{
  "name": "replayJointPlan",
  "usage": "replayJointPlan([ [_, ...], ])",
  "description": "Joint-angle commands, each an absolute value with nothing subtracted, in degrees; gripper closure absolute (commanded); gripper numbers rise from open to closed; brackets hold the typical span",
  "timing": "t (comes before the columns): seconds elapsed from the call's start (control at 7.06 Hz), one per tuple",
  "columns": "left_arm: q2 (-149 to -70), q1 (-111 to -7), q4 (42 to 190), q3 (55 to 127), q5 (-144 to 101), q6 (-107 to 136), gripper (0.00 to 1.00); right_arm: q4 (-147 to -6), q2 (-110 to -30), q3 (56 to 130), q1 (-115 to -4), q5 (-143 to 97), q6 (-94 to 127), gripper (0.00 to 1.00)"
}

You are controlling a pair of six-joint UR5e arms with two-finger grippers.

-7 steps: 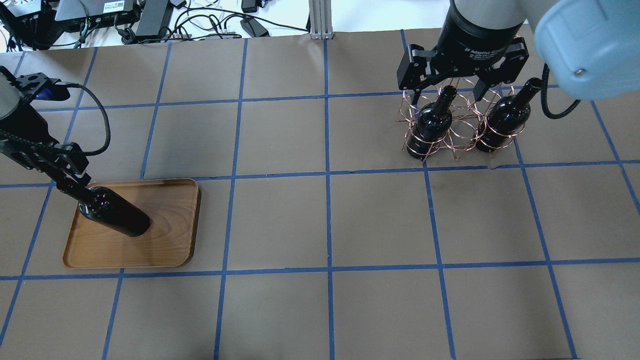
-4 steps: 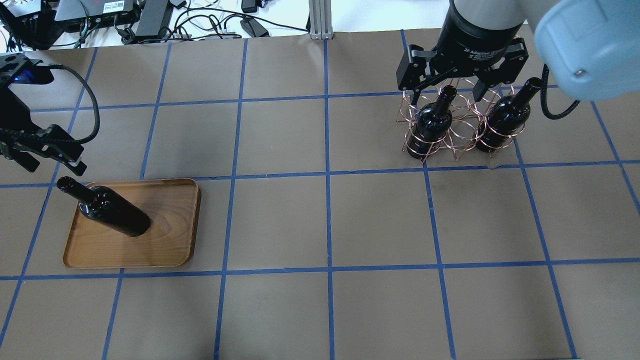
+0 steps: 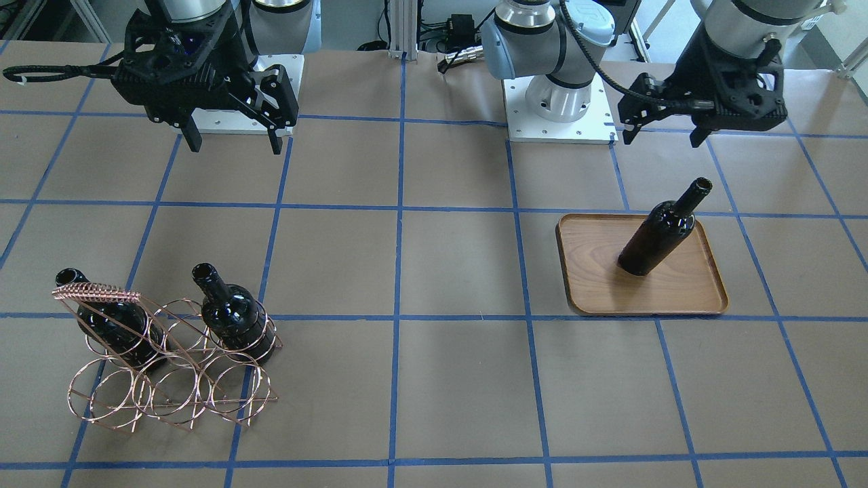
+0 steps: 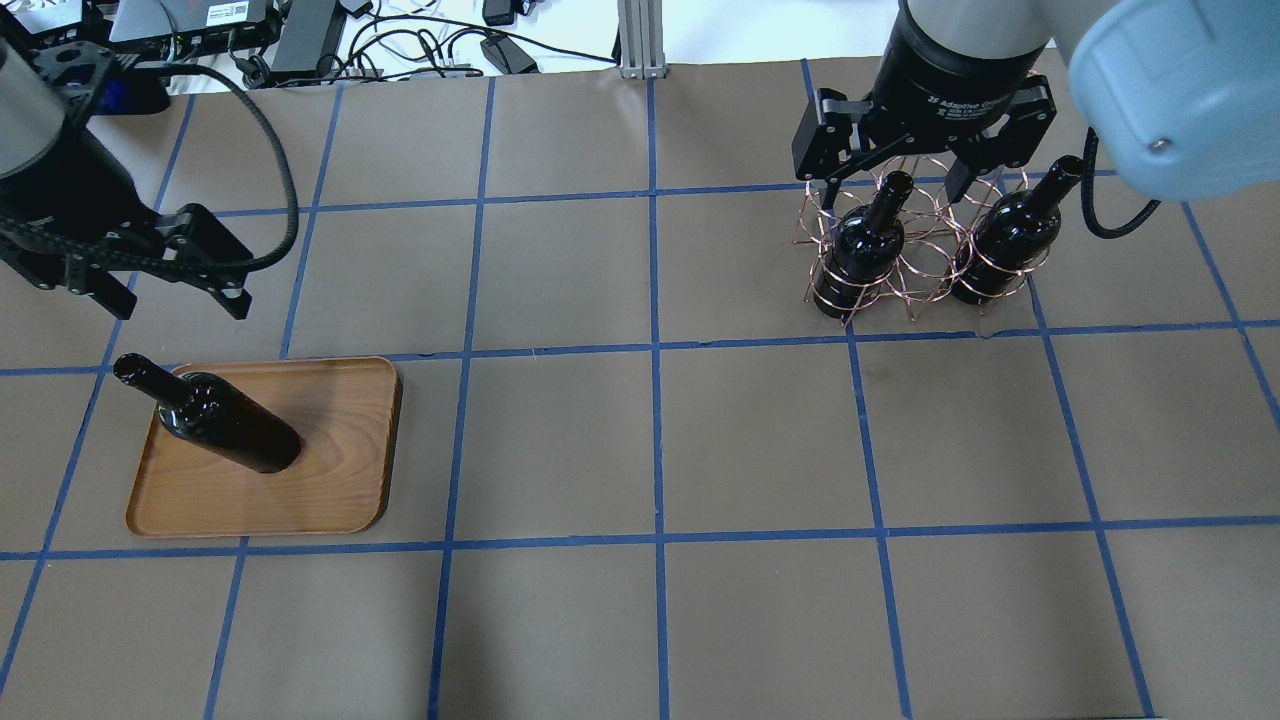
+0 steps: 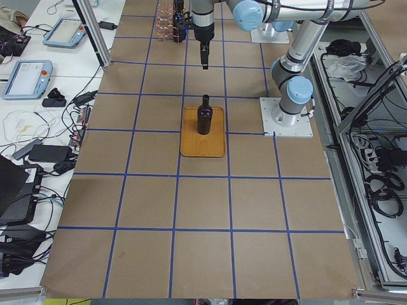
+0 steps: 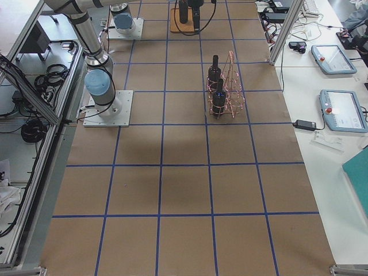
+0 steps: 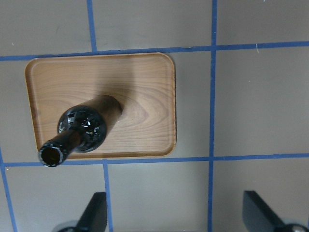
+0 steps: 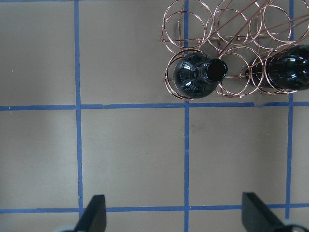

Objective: Take wine from basket and place on tray

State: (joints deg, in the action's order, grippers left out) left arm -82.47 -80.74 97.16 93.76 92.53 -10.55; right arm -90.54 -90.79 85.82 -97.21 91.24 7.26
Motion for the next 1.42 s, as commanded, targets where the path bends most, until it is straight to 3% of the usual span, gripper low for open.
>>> replayJointPlan([
  [0.0,-82.2,-89.7,93.5,93.5,92.9,-3.1,0.0,-90.4,-90.8,85.8,-97.1,91.1,7.4,0.0],
  [1.28,-80.9,-92.0,94.4,93.9,90.5,-4.0,0.0,-90.4,-90.8,85.8,-97.1,91.2,7.4,0.0],
])
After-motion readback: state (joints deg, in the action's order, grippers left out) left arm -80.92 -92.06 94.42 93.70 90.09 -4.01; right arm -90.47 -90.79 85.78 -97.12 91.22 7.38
